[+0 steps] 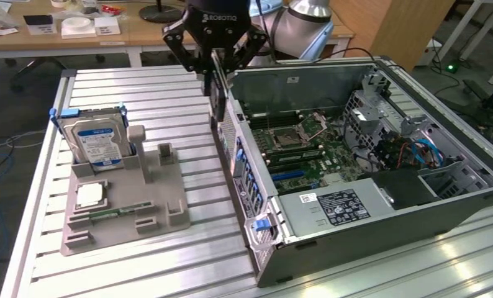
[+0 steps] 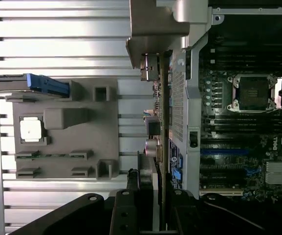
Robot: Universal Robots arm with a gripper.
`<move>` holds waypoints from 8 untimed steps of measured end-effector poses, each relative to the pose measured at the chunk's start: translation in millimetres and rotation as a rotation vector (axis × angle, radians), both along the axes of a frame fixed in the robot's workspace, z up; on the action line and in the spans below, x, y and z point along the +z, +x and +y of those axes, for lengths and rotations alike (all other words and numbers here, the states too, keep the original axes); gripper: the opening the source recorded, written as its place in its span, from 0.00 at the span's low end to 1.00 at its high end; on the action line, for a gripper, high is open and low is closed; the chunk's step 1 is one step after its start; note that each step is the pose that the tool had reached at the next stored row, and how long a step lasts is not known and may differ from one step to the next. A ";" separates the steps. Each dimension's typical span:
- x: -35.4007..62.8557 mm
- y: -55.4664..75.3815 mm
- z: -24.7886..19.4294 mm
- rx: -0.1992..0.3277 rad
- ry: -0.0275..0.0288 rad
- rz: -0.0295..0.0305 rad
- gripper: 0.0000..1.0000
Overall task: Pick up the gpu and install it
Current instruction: 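Pick up the gpu and move the gpu toward the slot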
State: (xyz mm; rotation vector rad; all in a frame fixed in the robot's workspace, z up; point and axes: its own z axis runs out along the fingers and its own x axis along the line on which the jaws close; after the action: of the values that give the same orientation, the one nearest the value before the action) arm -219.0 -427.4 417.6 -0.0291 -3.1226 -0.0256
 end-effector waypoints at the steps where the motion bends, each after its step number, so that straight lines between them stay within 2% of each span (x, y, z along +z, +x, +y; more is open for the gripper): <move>1: 0.0 3.7 0.0 0.000 0.0001 -0.0003 0.28; 8: 0.0 30.9 0.4 0.000 0.0011 -0.0015 0.28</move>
State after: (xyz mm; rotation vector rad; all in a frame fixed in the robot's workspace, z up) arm -188.1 -427.0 417.7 -0.0286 -3.1241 -0.0273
